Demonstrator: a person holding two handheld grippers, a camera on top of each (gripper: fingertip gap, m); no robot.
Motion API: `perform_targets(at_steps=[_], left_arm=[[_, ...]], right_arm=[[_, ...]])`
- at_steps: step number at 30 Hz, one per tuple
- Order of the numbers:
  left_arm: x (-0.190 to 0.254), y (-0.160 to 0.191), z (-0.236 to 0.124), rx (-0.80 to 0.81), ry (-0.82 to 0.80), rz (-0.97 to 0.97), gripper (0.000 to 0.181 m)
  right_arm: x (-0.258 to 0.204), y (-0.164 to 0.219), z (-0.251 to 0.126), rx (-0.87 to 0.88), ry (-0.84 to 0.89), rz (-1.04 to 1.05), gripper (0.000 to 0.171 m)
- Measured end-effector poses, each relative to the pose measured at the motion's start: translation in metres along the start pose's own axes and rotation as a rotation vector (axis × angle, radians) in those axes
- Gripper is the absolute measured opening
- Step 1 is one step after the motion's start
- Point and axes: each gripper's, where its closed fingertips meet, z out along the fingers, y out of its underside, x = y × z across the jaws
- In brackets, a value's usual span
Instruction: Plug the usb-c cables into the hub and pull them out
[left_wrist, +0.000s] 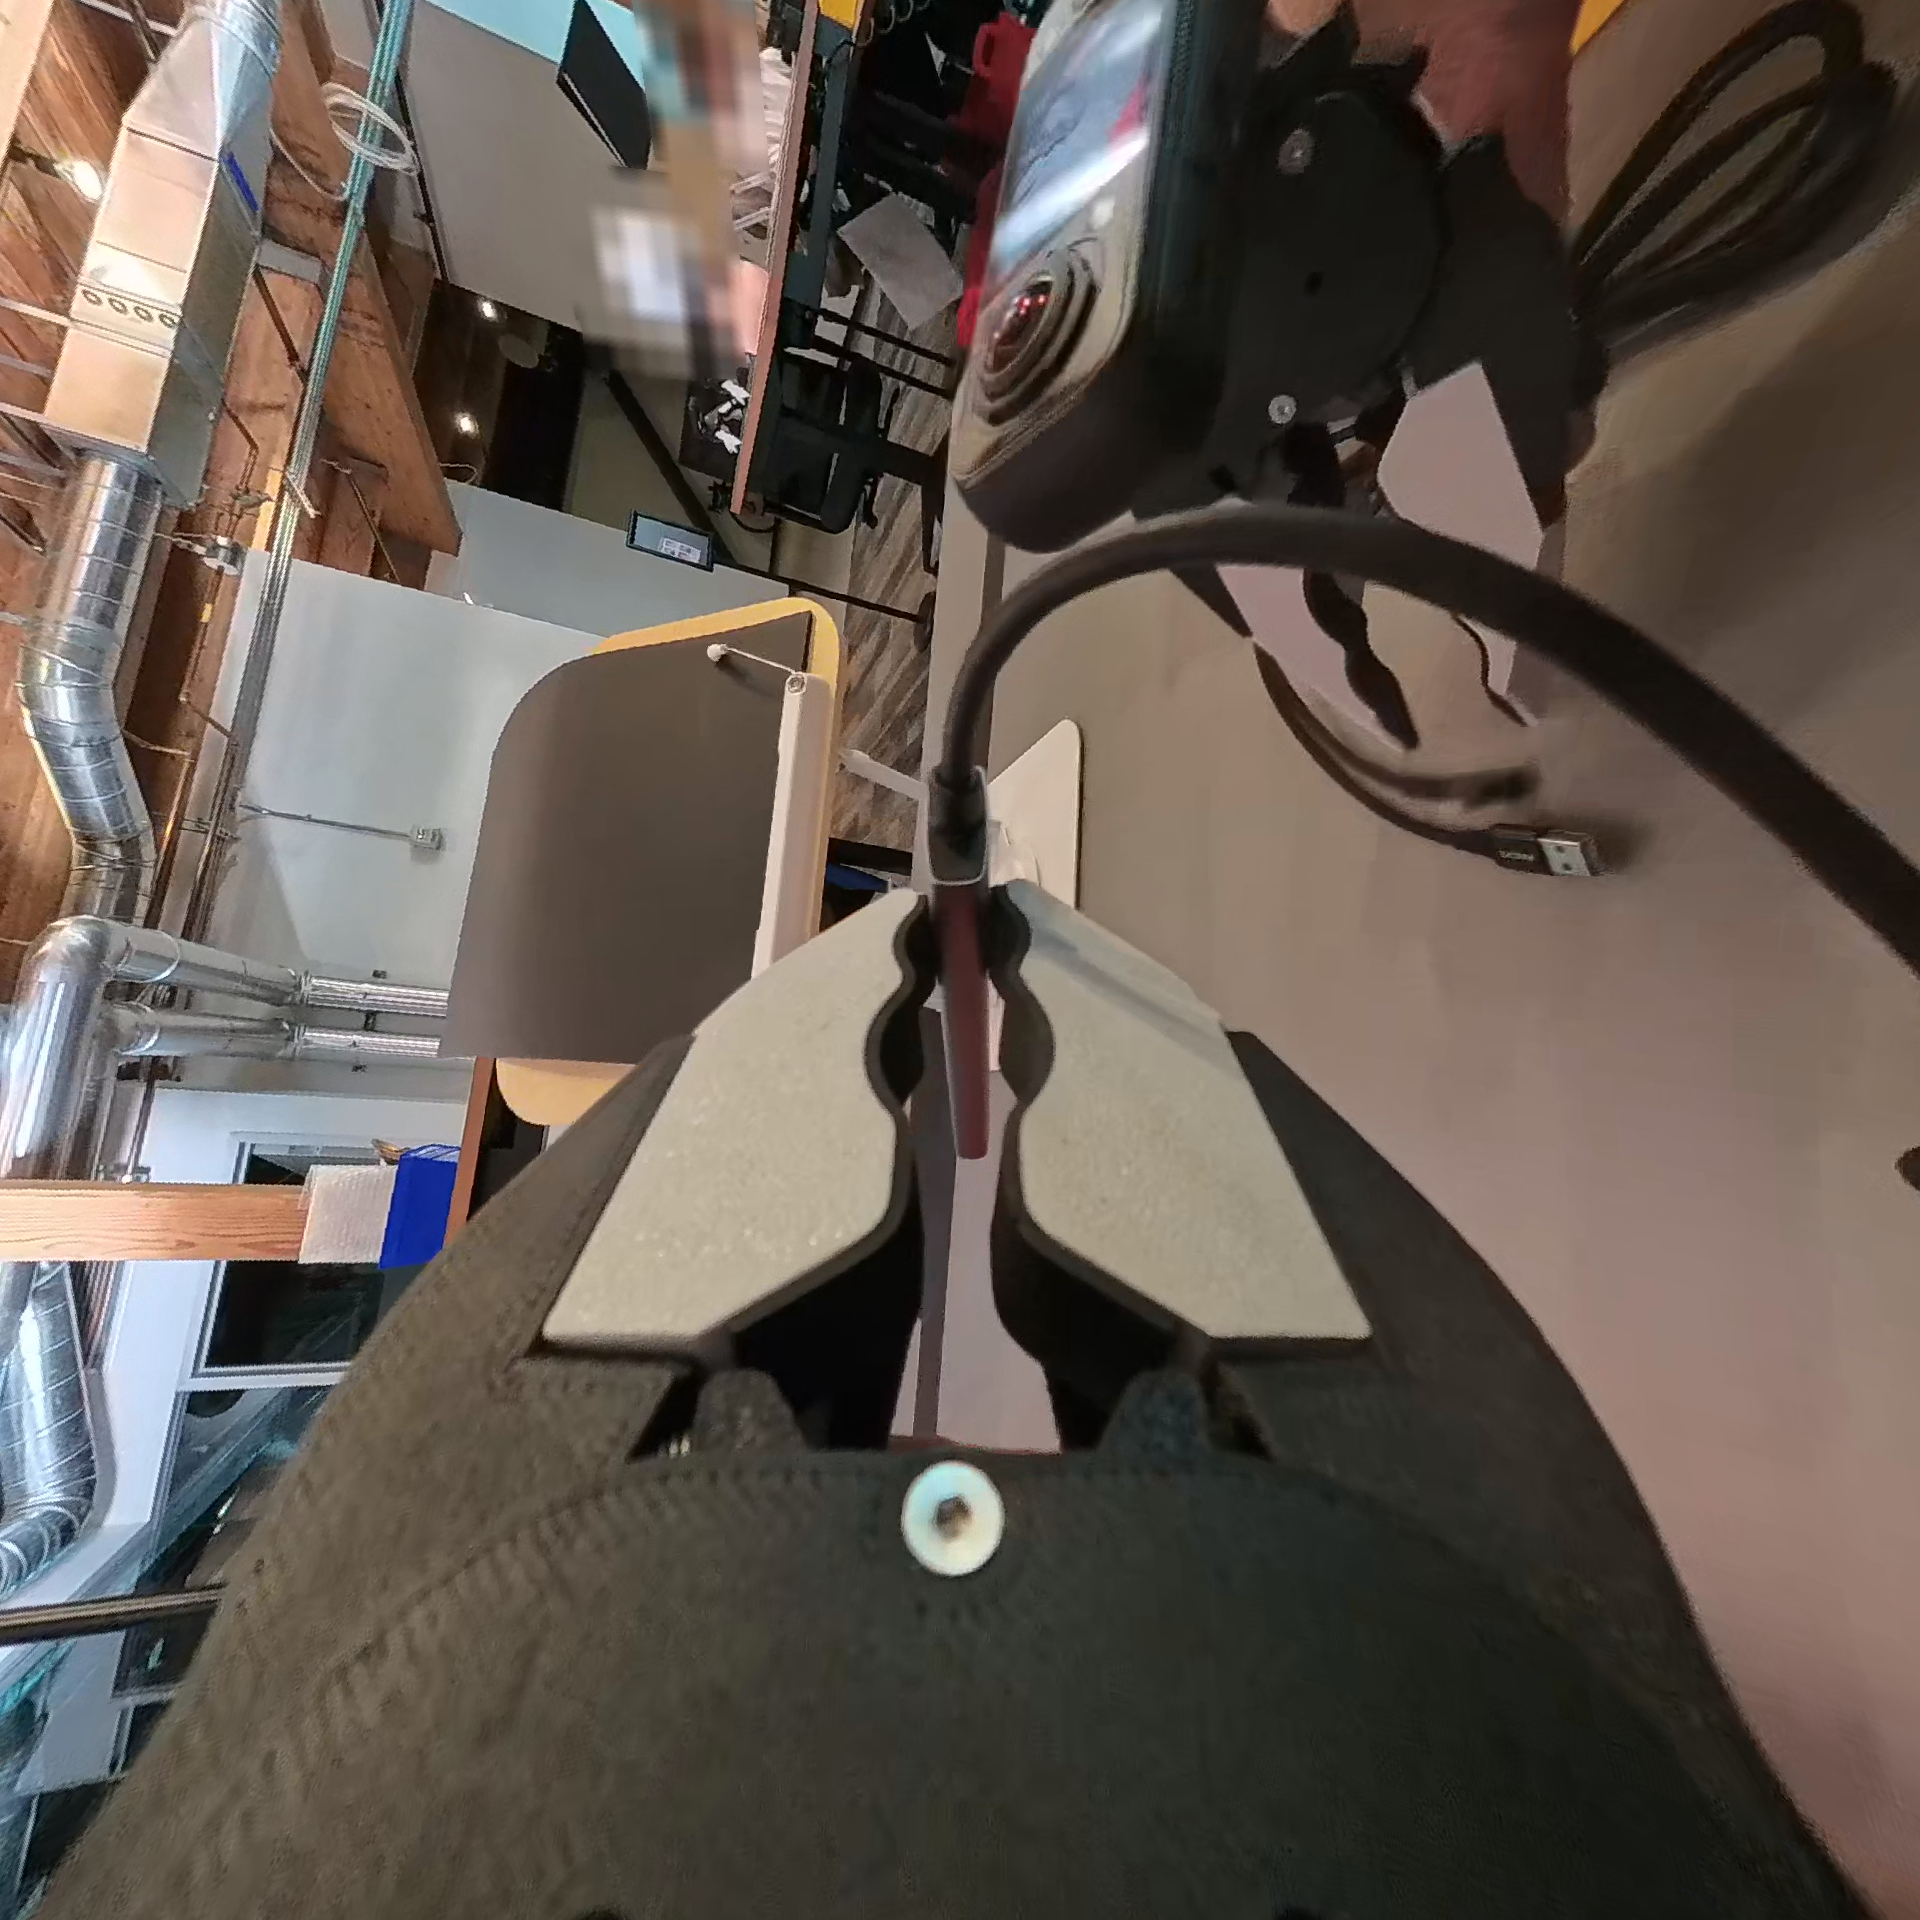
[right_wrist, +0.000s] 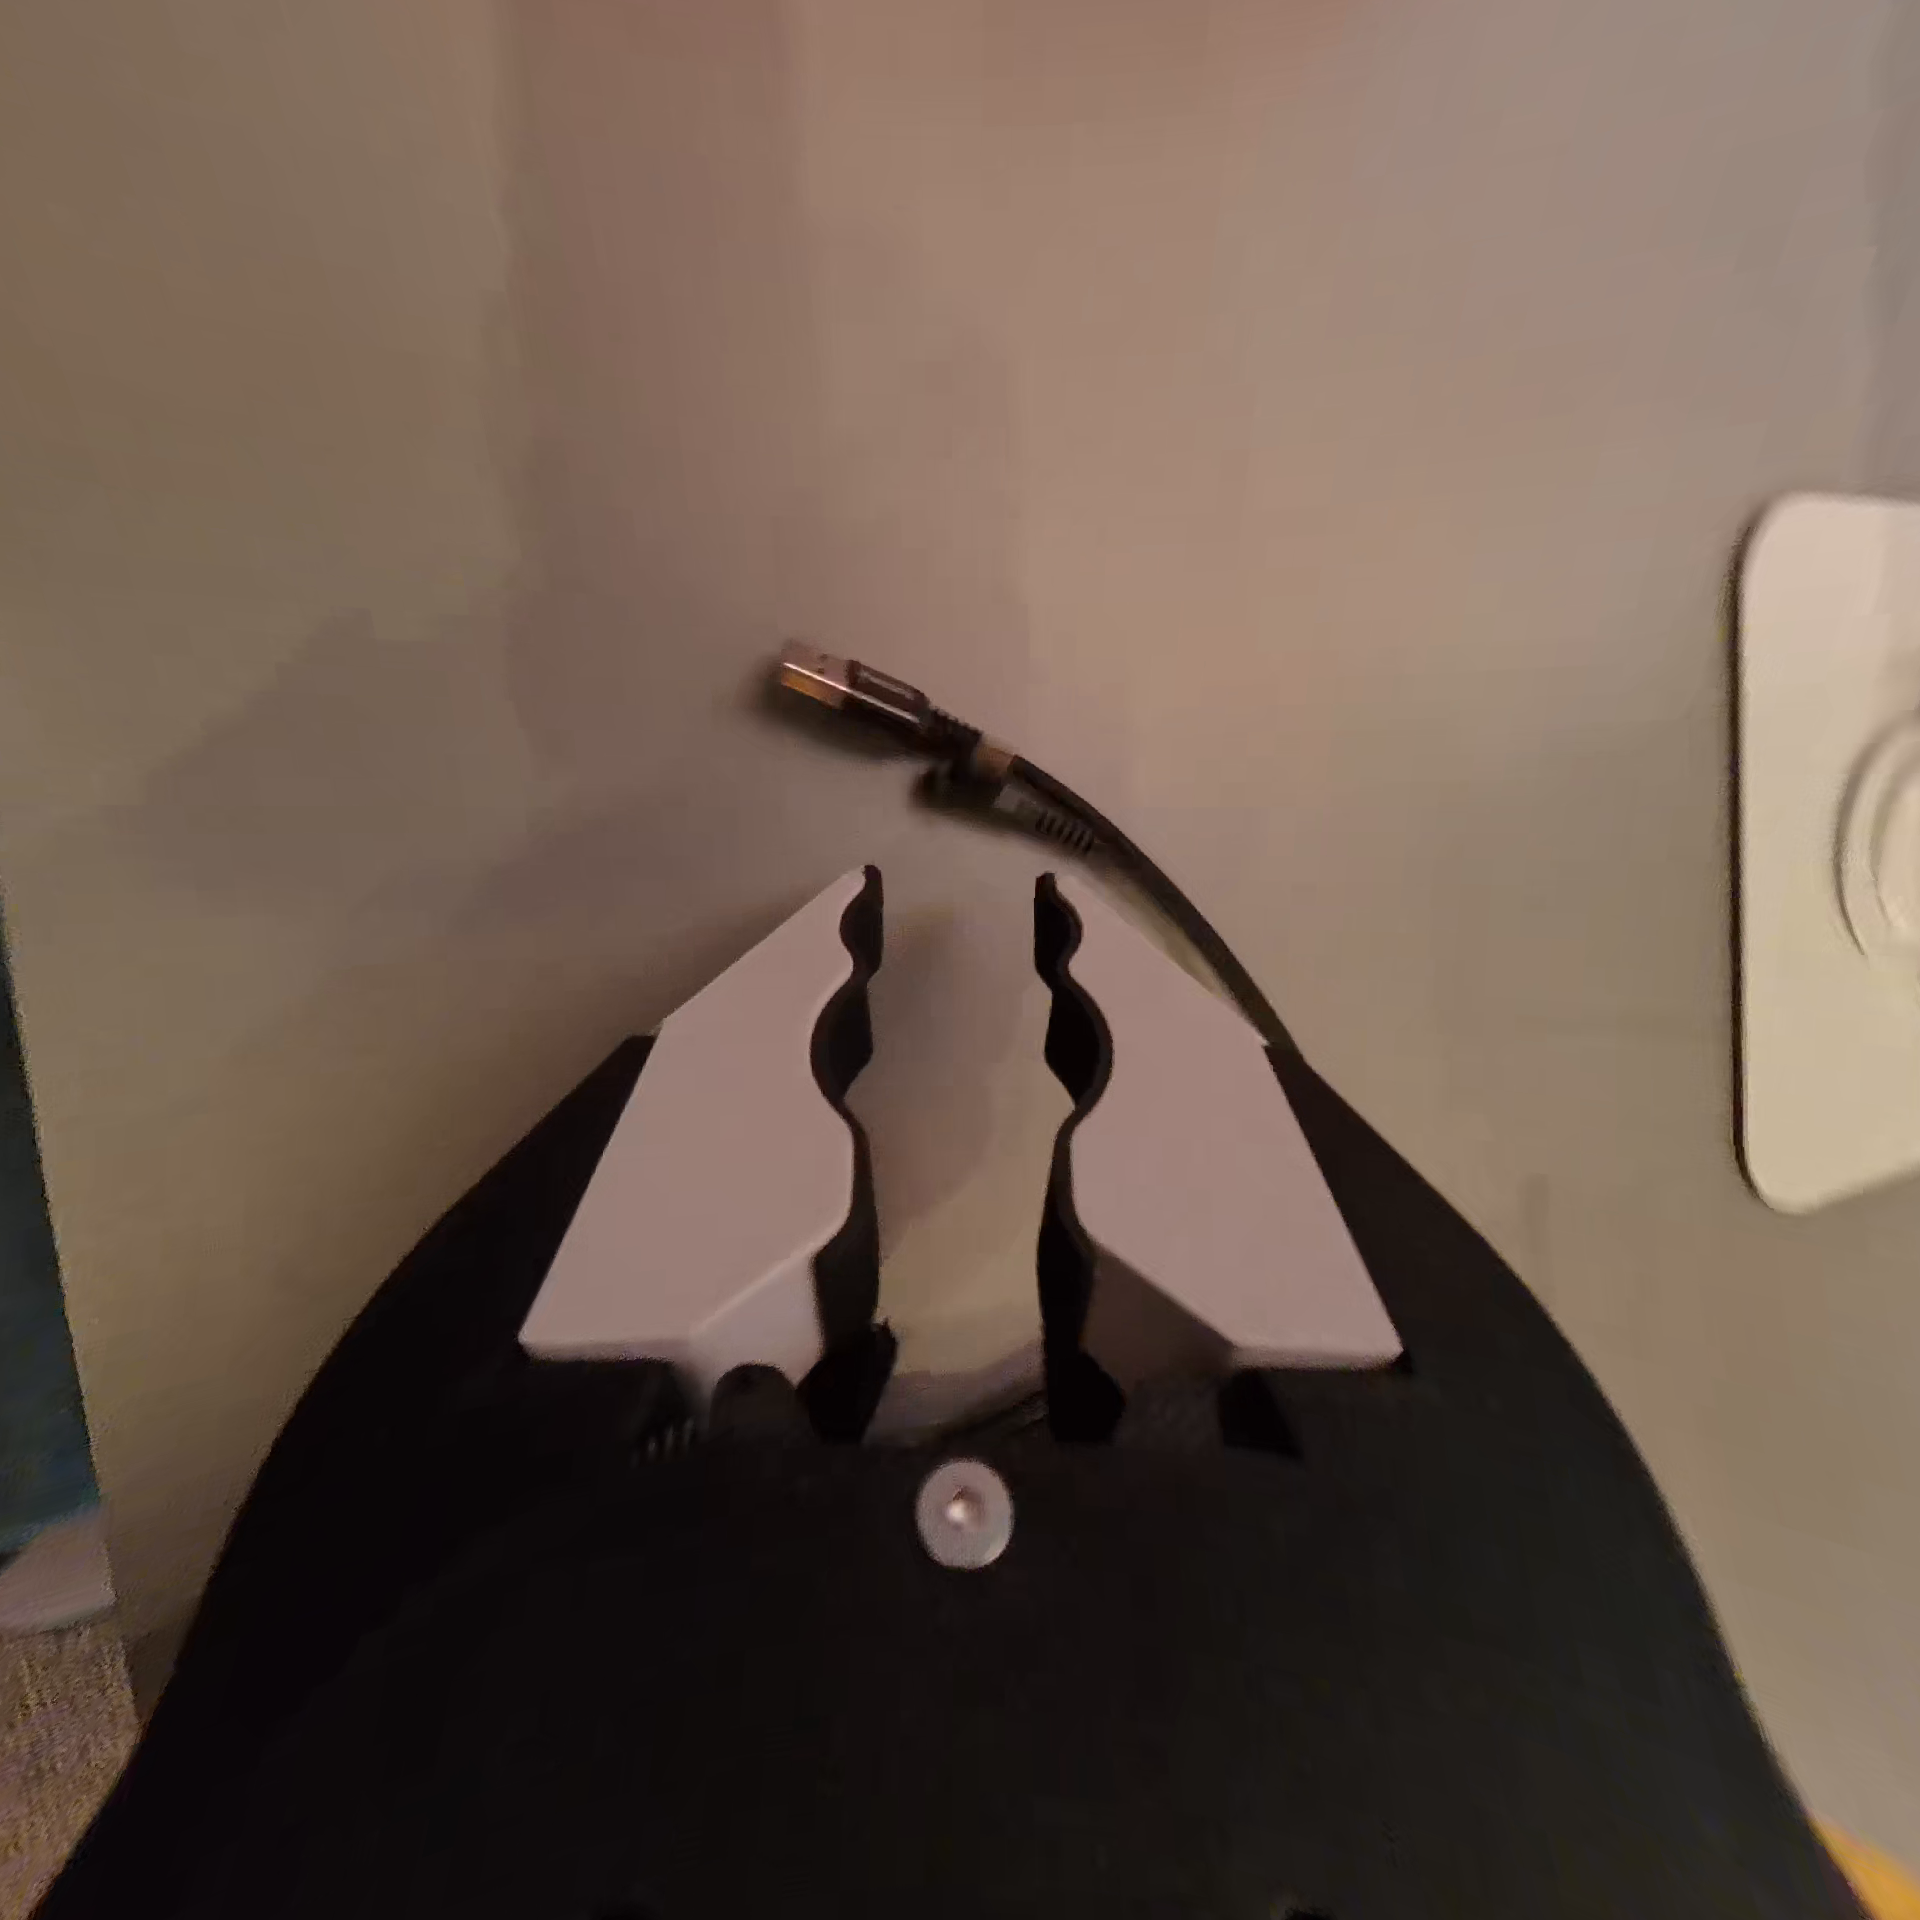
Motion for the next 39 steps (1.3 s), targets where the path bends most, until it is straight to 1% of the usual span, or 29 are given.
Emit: perform_targets(at_steps=[1,3,6,9,11,12,14,16,19,21,22,27,29,33,34,35,37,39], left_arm=[[0.000,0.000,0.000,0.000,0.001,0.002,0.009],[0.000,0.001,0.000,0.001,0.000,-0.002,0.009],[-0.002,0.003,0.000,-0.003,-0.003,-0.003,0.009],[-0.002,0.003,0.000,-0.005,-0.004,-0.003,0.009],[-0.001,0.003,0.000,-0.008,-0.003,0.002,0.009],[-0.001,0.002,0.000,-0.009,-0.002,0.006,0.009],[-0.002,0.001,-0.001,-0.013,-0.007,0.014,0.009],[-0.005,0.001,-0.002,-0.011,-0.013,0.009,0.009],[-0.009,0.003,-0.004,-0.007,-0.021,0.003,0.009],[-0.009,0.005,-0.003,-0.005,-0.021,-0.003,0.009],[-0.009,0.006,-0.003,-0.004,-0.020,-0.004,0.009],[-0.011,0.008,-0.005,-0.001,-0.027,-0.010,0.009],[-0.013,0.009,-0.006,0.002,-0.029,-0.018,0.009],[-0.014,0.011,-0.007,0.000,-0.033,-0.018,0.009],[-0.015,0.012,-0.007,-0.002,-0.034,-0.018,0.009],[-0.015,0.012,-0.007,-0.004,-0.035,-0.018,0.009],[-0.016,0.014,-0.006,-0.007,-0.035,-0.025,0.009],[-0.016,0.016,-0.005,-0.010,-0.033,-0.033,0.009]], right_arm=[[0.001,0.003,0.000,-0.002,0.039,0.039,0.027],[0.000,0.005,0.000,0.022,0.103,0.119,0.033],[0.001,-0.003,-0.002,0.107,0.195,0.308,0.041],[-0.001,-0.011,0.000,0.166,0.197,0.488,0.044],[0.002,-0.014,0.006,0.164,0.208,0.532,0.046],[0.003,-0.013,0.011,0.149,0.216,0.532,0.050],[0.008,-0.012,0.019,0.122,0.247,0.517,0.050],[0.013,-0.012,0.025,0.130,0.260,0.548,0.048],[0.020,-0.011,0.028,0.121,0.292,0.556,0.039],[0.023,-0.011,0.029,0.124,0.288,0.582,0.030],[0.026,-0.010,0.030,0.118,0.292,0.589,0.029],[0.036,-0.011,0.037,0.108,0.283,0.624,0.018],[0.040,-0.010,0.039,0.095,0.292,0.611,0.000],[0.045,-0.004,0.038,0.083,0.299,0.622,0.000],[0.046,-0.002,0.037,0.077,0.308,0.634,0.007],[0.047,-0.001,0.035,0.075,0.320,0.642,0.019],[0.050,-0.005,0.034,0.085,0.341,0.653,0.037],[0.051,-0.011,0.037,0.095,0.349,0.681,0.047]])
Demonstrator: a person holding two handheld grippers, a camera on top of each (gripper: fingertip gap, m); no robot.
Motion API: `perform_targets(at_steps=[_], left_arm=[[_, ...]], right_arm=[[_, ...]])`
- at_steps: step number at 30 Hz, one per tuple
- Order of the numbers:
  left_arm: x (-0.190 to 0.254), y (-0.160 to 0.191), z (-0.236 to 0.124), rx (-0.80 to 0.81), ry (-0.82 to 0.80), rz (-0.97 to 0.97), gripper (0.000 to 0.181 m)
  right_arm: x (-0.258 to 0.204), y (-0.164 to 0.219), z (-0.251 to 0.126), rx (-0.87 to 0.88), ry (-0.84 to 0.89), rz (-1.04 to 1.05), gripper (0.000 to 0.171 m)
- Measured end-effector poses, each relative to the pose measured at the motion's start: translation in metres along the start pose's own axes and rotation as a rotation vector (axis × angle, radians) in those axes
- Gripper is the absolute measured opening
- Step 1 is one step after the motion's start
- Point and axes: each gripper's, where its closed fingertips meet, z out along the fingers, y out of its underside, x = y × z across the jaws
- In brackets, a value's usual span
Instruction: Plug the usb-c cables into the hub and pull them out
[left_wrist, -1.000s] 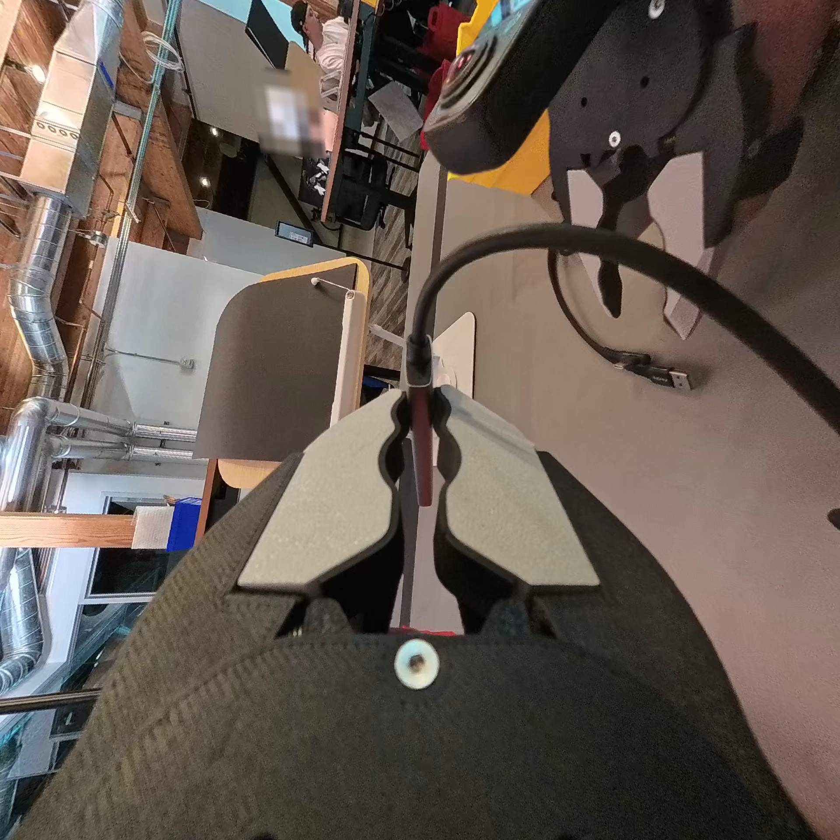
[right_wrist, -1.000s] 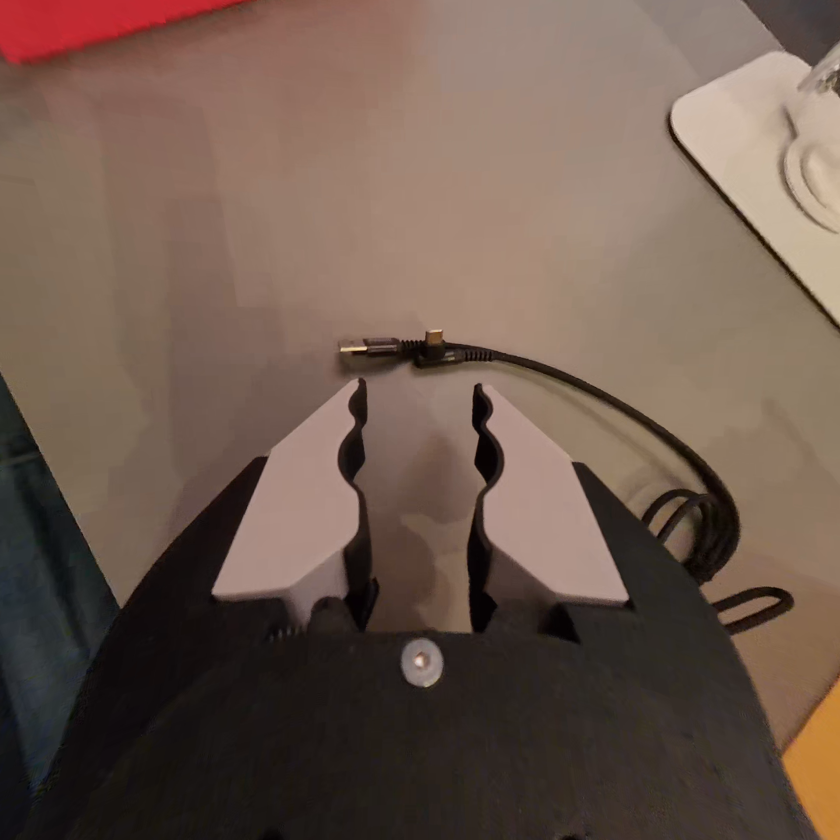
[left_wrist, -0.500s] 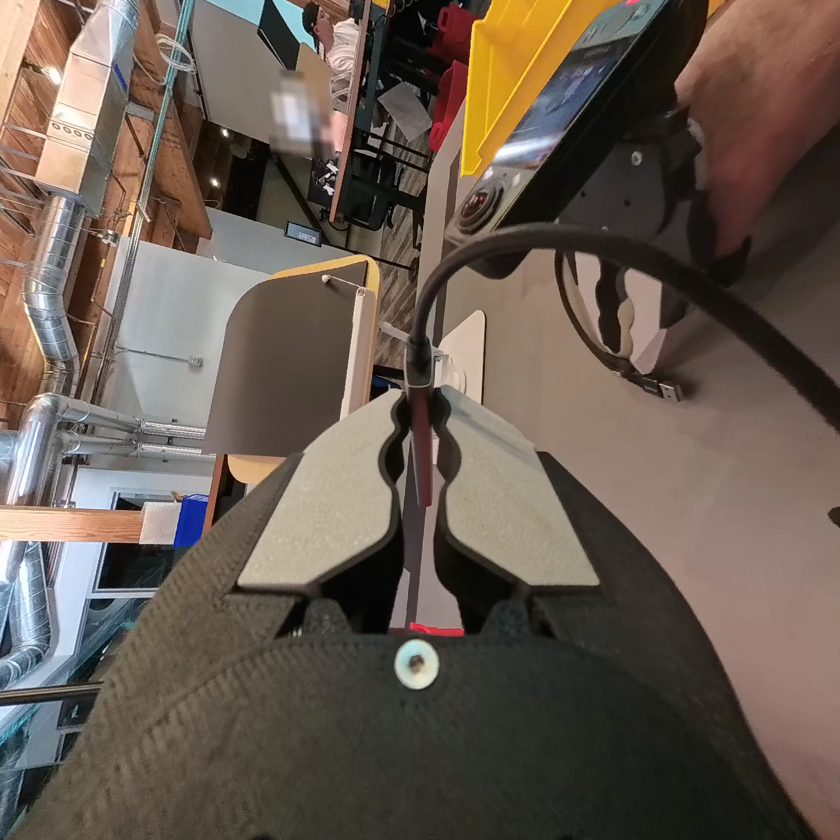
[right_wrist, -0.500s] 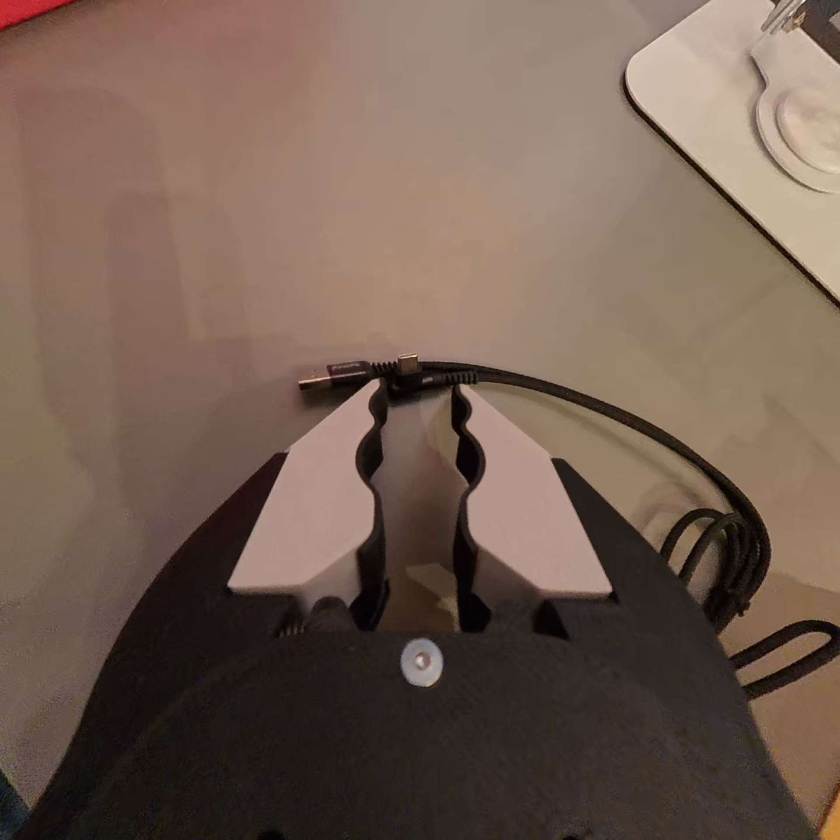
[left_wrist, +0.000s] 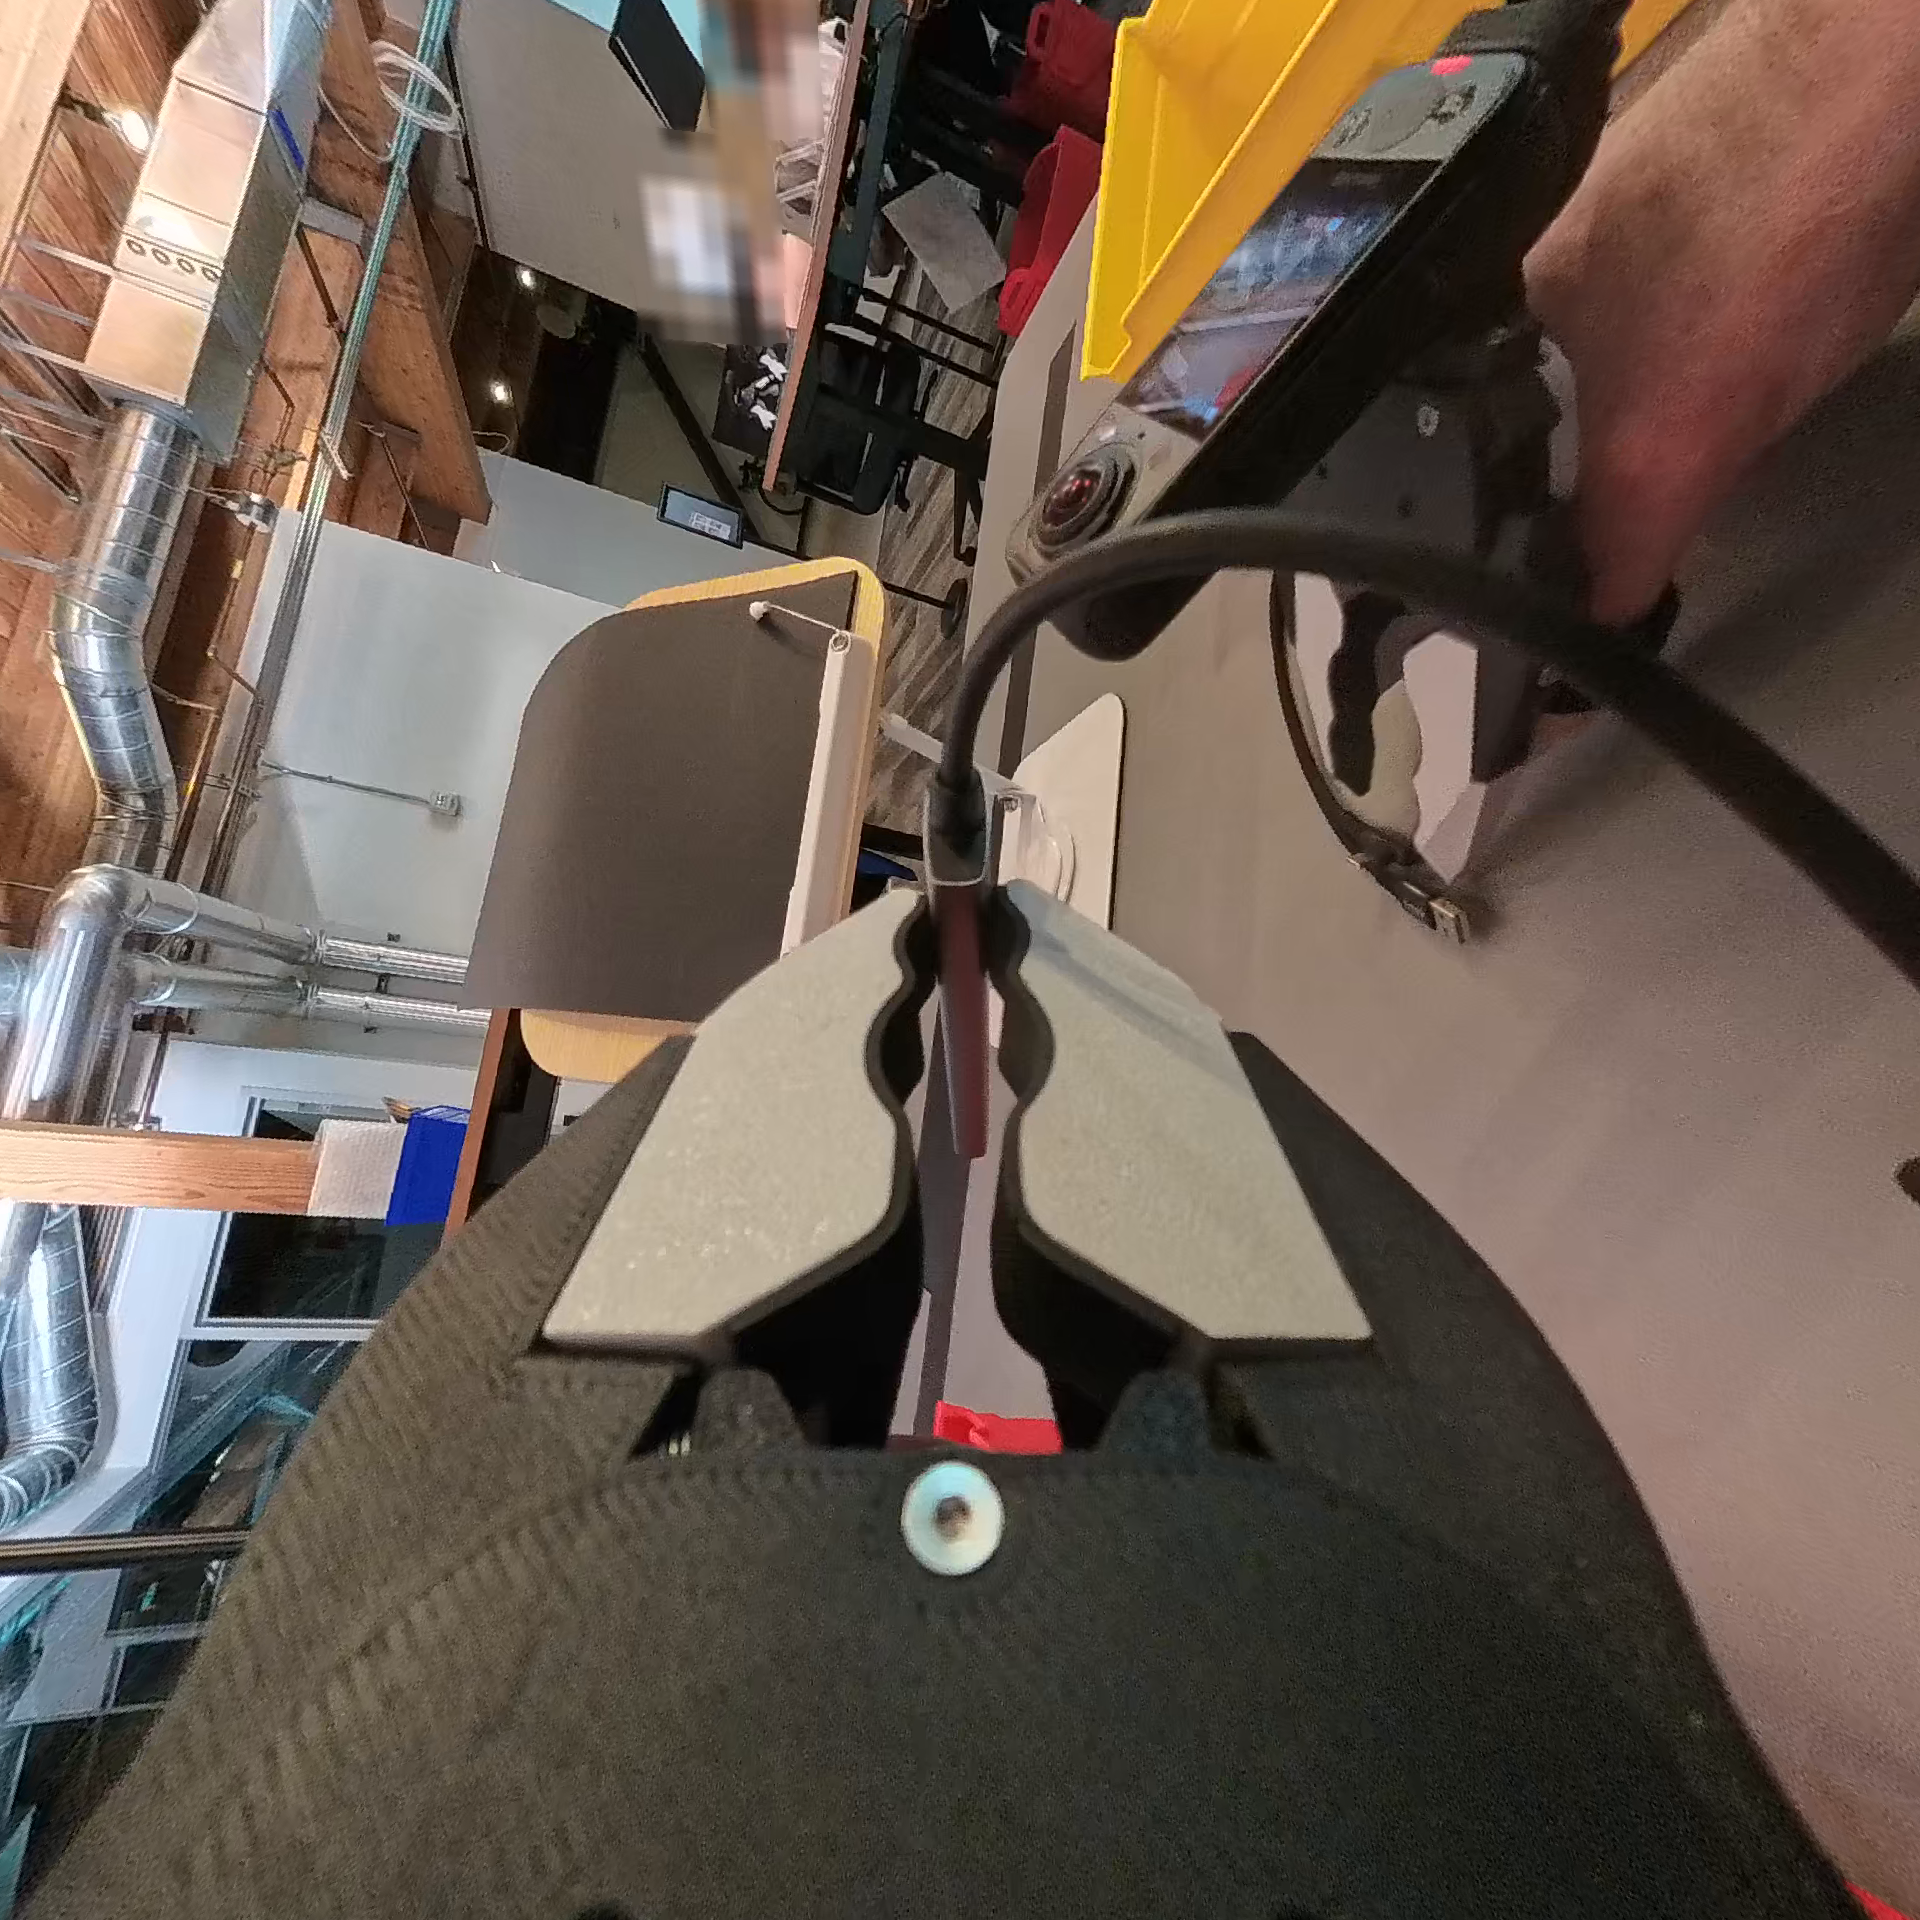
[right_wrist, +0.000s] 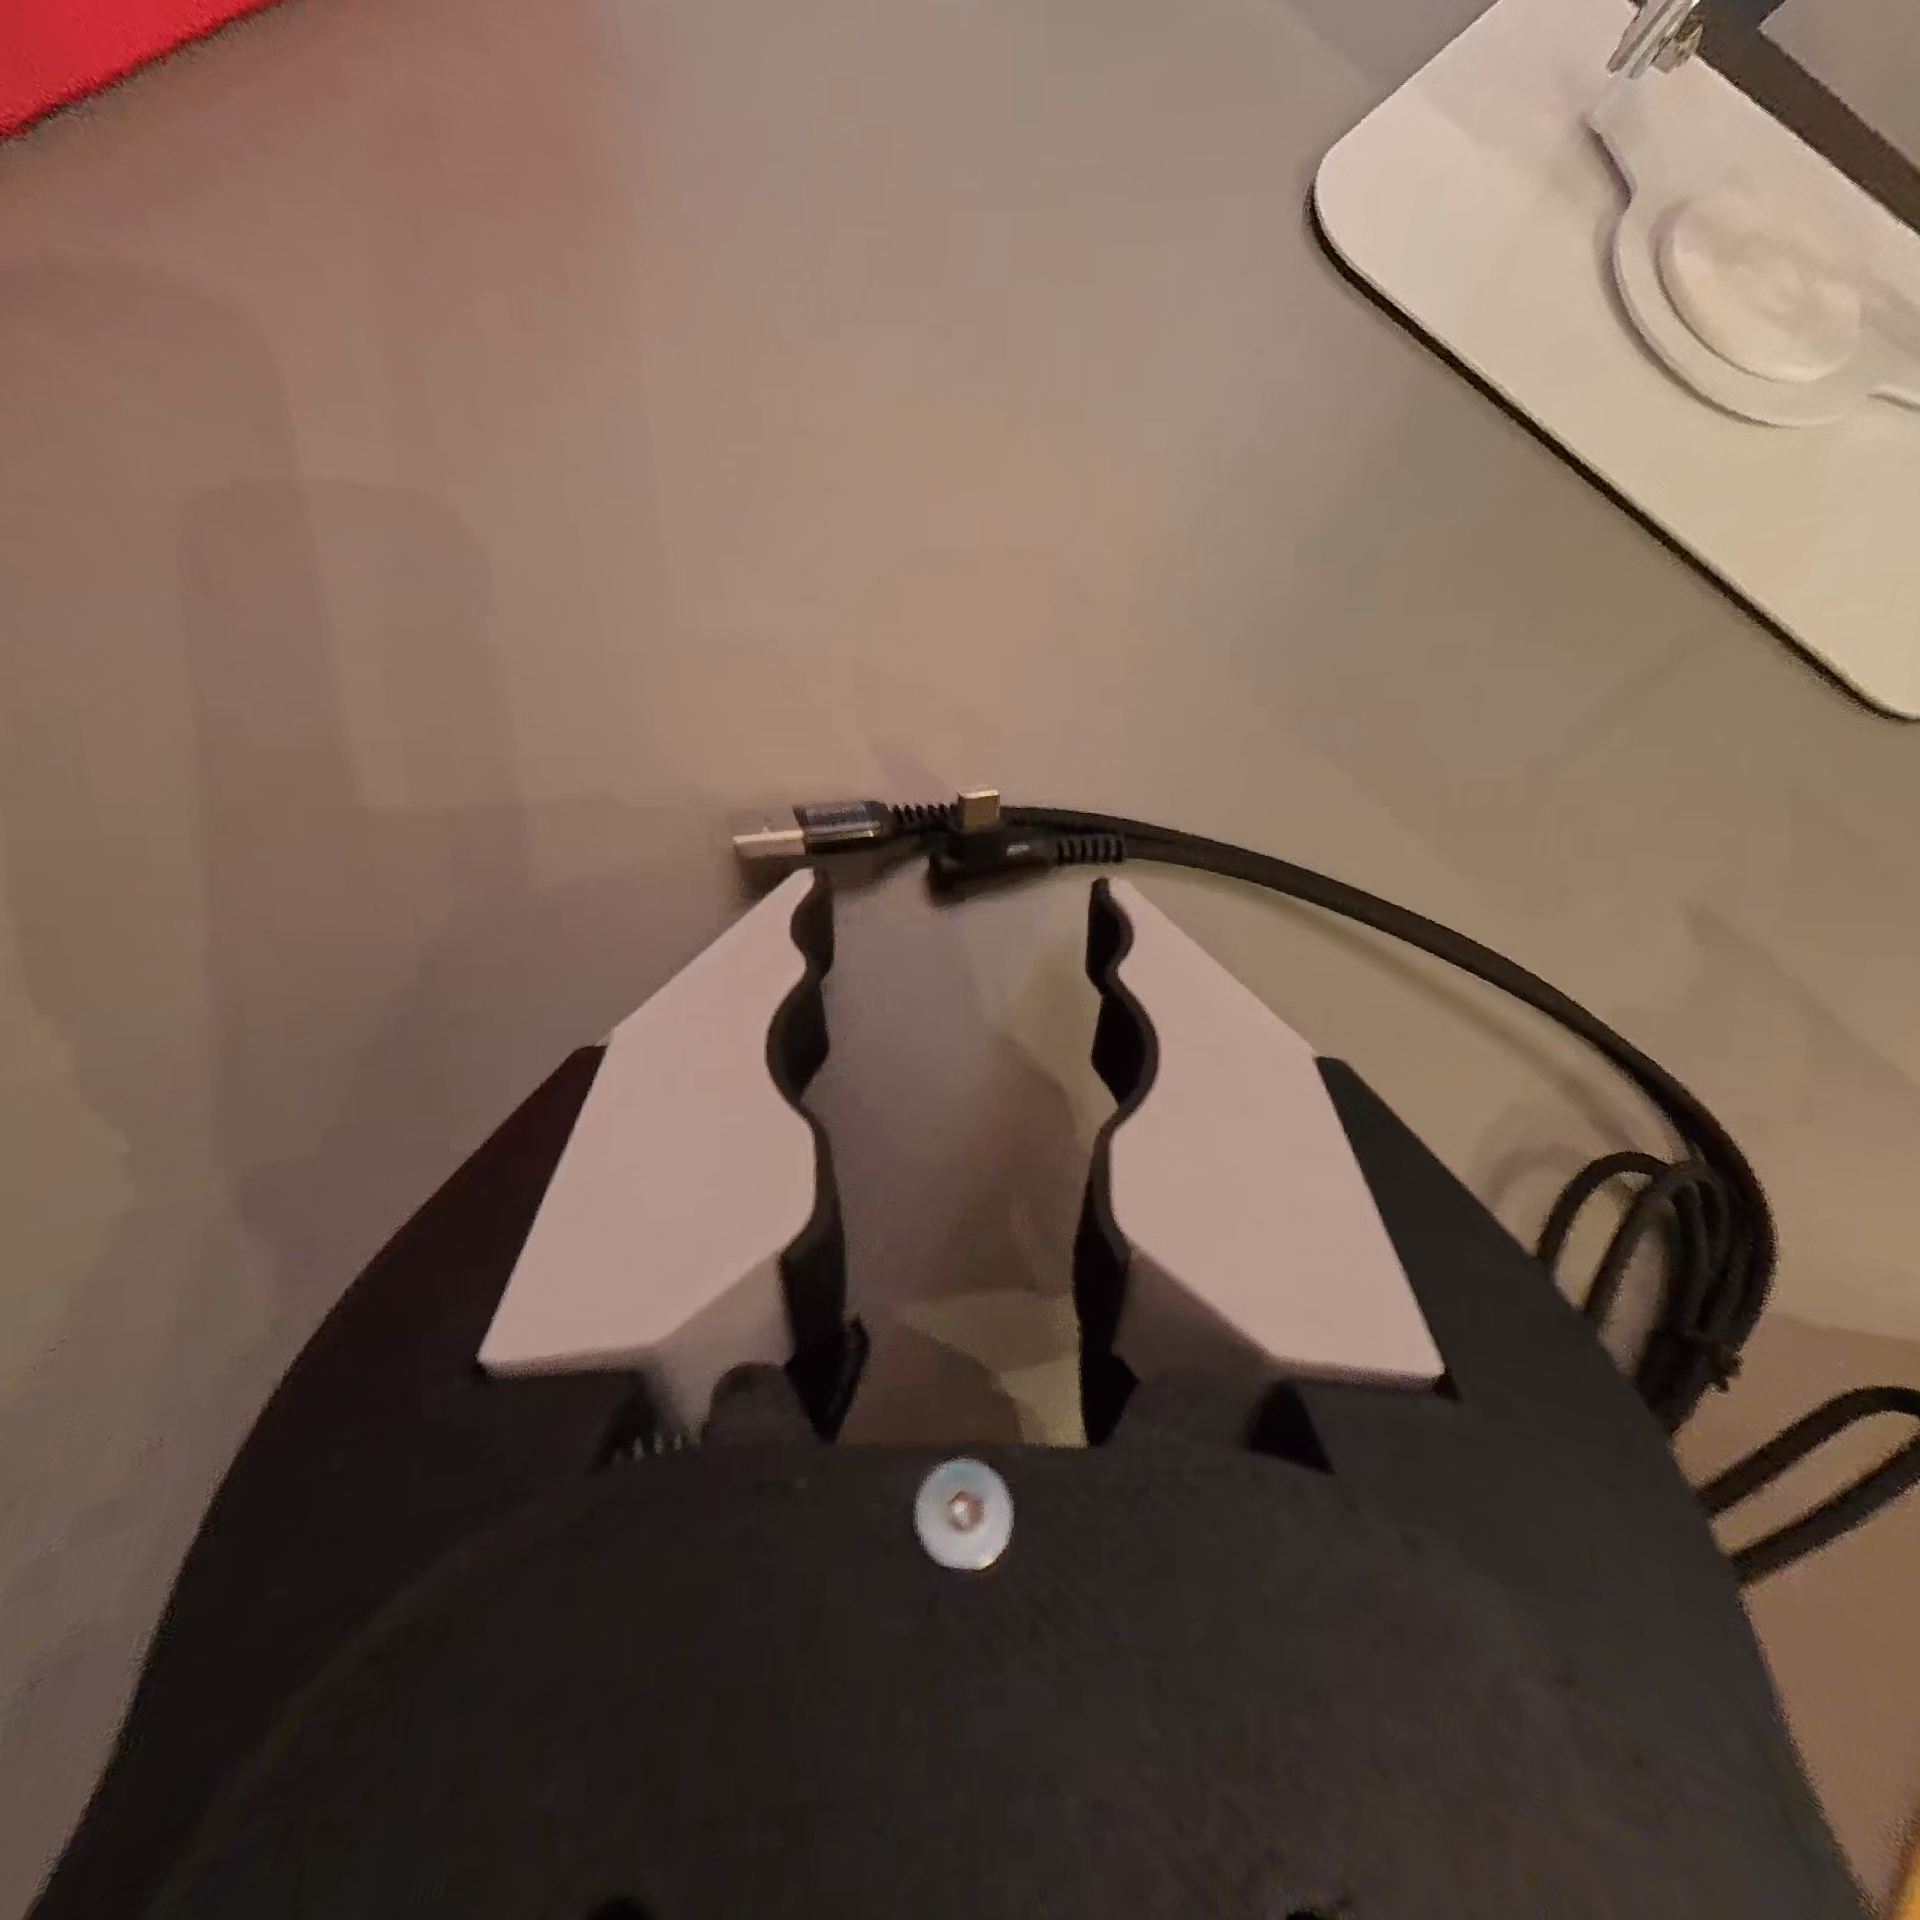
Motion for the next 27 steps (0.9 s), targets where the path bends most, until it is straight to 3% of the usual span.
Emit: perform_targets(at_steps=[3,10,18,27], left_arm=[[0.000,0.002,0.000,-0.005,0.000,-0.006,0.009],[0.000,0.005,-0.002,0.000,0.000,-0.016,0.009],[-0.007,0.012,-0.007,-0.003,-0.016,-0.033,0.009],[0.007,0.010,0.000,0.002,0.028,-0.041,0.009]], right_arm=[[0.001,-0.005,0.010,0.013,0.025,0.061,0.048],[0.014,-0.011,0.022,-0.004,0.091,0.046,0.010],[0.011,0.000,0.010,-0.018,-0.003,-0.010,0.008],[-0.025,0.014,-0.037,0.017,-0.208,-0.458,0.008]])
